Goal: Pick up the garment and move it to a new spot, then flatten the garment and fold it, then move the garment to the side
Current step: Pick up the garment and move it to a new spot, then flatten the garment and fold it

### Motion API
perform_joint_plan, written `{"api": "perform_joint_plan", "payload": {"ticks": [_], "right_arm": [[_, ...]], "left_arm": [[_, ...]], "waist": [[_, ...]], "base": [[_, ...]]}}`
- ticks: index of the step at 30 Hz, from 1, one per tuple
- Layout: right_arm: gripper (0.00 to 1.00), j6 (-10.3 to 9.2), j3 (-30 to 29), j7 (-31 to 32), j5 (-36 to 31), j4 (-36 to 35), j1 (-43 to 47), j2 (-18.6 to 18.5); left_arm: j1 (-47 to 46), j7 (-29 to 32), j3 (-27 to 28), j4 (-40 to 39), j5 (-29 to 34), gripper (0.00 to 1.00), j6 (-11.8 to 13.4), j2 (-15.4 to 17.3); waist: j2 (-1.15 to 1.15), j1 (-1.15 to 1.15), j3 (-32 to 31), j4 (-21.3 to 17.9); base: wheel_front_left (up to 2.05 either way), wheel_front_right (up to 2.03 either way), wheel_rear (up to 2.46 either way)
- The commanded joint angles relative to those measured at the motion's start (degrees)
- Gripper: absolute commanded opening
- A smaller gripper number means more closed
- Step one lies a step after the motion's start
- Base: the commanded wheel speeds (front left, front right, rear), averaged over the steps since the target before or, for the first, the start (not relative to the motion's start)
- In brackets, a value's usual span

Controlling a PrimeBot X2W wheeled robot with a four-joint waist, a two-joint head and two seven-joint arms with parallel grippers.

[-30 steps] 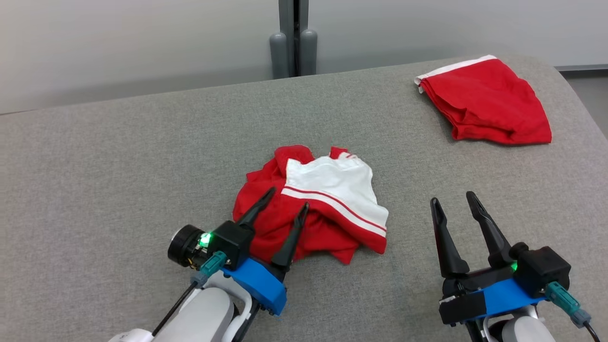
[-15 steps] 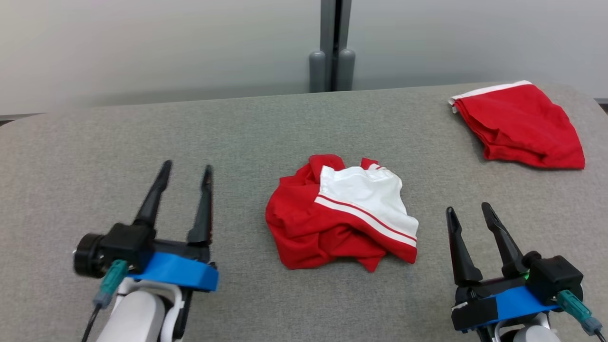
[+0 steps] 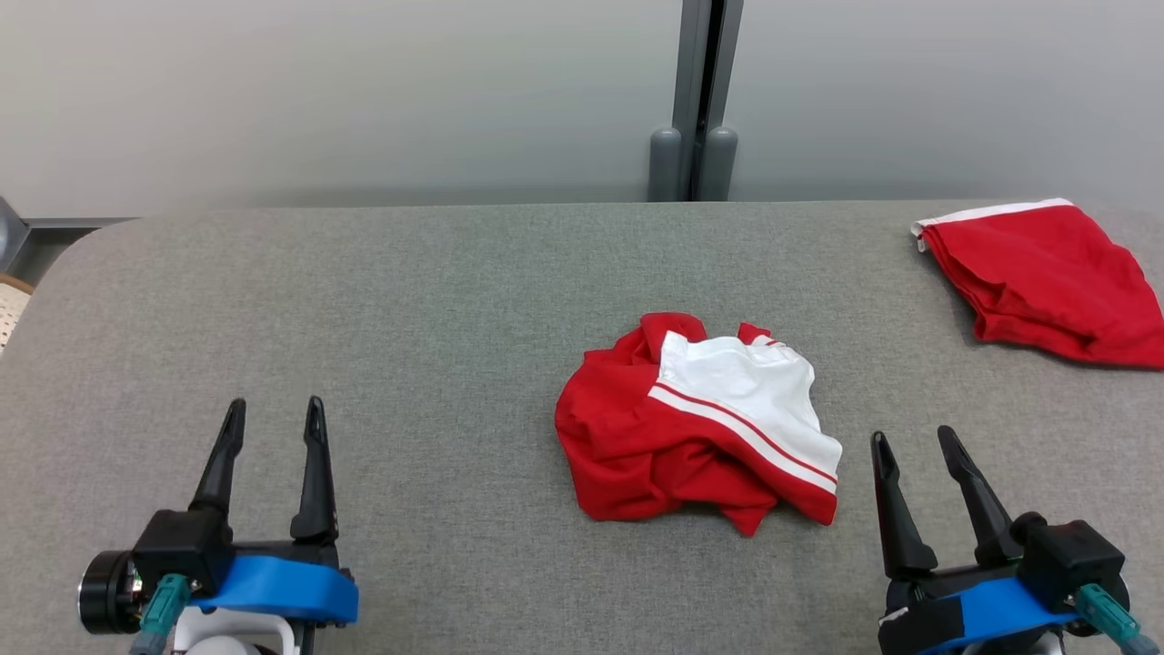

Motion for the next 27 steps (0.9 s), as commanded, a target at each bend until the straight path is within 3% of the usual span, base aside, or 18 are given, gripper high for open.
{"api": "perform_joint_plan", "payload": {"ticks": [1, 27], "right_arm": [[1.0, 0.01, -0.2, -0.2, 0.2, 0.3, 0.7, 0.0], [1.0, 0.01, -0.6, 0.0, -0.2, 3.3, 2.1, 0.0]], "left_arm": [[0.4, -0.1, 0.5, 0.2, 0.5, 1.0, -0.3, -0.1], [2.4, -0.2, 6.2, 3.0, 6.4, 1.0, -4.4, -4.3]], "waist": [[0.0, 0.0, -0.2, 0.2], [0.0, 0.0, -1.9, 0.8]], "base": [[0.0, 0.0, 0.0], [0.0, 0.0, 0.0]]}}
